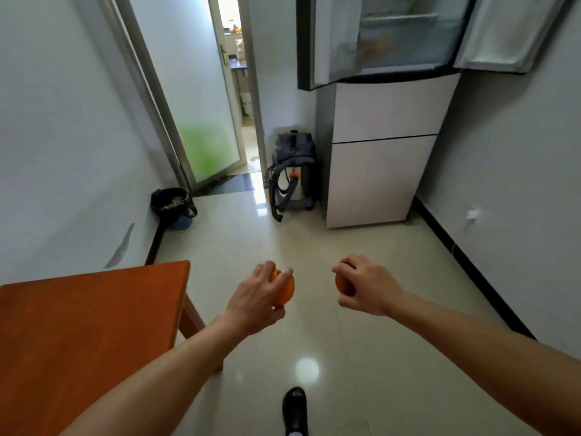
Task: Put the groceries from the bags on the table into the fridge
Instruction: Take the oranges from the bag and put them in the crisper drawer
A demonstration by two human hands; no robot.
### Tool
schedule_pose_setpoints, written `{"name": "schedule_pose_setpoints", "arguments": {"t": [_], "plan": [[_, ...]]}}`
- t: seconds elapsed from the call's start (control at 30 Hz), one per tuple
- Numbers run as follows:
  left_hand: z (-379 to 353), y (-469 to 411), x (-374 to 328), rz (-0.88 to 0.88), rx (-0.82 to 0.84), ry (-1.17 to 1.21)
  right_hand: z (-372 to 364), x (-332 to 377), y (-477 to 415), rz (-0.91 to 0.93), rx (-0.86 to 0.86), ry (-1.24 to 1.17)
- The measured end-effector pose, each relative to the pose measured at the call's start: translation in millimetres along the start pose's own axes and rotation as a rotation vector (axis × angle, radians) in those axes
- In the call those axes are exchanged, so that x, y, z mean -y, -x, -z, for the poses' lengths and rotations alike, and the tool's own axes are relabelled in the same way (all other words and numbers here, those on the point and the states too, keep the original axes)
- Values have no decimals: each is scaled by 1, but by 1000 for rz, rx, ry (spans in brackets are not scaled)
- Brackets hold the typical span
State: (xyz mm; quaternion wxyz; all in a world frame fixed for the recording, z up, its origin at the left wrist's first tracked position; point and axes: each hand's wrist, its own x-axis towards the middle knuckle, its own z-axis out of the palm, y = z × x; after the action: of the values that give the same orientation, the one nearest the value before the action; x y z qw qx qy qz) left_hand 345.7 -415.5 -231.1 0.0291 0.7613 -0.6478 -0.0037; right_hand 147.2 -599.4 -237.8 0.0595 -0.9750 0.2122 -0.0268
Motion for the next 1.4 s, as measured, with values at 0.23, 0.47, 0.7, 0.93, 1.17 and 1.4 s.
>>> {"name": "schedule_pose_setpoints", "arguments": {"t": [0.23, 0.47, 0.7, 0.93, 1.17, 1.4], "plan": [[-4, -207, 40, -152, 30, 33, 25, -126, -108, -193, -40, -4], [24, -401, 38, -307, -46, 33, 64, -251, -179, -339, -92, 2], [19, -585, 17, -346, -122, 23, 82, -402, -252, -376, -163, 35], [47, -762, -7, -331, -201, 53, 131, -564, -344, -345, -208, 63], [106, -901, 1, -284, -356, 90, 204, -665, -442, -269, -303, 76], [222, -1055, 22, -233, -732, 220, 318, -739, -553, -245, -631, 82]]}}
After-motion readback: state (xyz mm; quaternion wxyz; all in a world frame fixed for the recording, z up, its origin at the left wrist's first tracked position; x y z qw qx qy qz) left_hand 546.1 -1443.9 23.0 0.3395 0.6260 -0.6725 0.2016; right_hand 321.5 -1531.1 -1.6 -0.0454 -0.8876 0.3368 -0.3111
